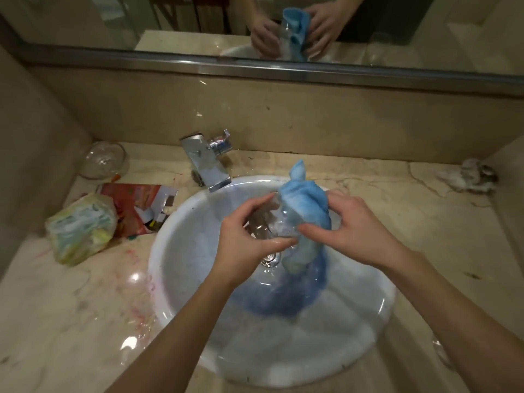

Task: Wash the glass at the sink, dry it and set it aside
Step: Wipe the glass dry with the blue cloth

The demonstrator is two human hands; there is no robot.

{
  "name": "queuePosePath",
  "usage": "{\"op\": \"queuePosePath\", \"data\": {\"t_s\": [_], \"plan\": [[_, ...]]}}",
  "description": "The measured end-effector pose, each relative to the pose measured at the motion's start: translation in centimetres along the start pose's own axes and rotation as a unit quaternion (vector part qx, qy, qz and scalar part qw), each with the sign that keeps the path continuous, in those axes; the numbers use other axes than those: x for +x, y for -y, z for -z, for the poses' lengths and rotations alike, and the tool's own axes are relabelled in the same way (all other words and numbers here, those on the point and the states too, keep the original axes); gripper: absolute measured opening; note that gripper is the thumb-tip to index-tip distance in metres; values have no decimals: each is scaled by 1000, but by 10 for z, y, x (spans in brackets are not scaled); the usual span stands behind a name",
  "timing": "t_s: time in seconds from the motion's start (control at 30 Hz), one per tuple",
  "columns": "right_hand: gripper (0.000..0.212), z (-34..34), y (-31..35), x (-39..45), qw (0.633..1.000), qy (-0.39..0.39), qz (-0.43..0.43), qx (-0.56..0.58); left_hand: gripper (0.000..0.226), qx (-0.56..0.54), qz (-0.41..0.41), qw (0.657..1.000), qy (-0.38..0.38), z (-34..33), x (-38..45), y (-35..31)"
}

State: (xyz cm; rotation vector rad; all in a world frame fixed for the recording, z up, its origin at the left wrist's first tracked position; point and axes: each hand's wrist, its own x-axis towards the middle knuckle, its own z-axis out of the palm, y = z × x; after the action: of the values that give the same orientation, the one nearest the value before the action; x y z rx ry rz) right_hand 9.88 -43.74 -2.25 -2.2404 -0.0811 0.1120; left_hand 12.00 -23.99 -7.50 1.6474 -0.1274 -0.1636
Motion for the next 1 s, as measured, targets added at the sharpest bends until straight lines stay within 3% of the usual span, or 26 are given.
{"op": "queuePosePath", "data": {"t_s": [0.13,0.3,0.53,0.77,1.0], "plan": [[47,-7,-10,-5,973,37,-66,220,78,-18,20,999,47,11,3,-9],[45,-23,-15,-12,929,69,-126,342,74,-7,31,996,79,20,5,-15],[45,-38,-13,-17,890,91,-142,425,72,16,35,995,96,23,6,-16],[32,-26,-4,-17,881,121,-150,433,73,31,13,989,147,25,4,-22],[38,-22,-7,-16,909,120,-158,366,70,42,30,984,169,25,1,-19]]}}
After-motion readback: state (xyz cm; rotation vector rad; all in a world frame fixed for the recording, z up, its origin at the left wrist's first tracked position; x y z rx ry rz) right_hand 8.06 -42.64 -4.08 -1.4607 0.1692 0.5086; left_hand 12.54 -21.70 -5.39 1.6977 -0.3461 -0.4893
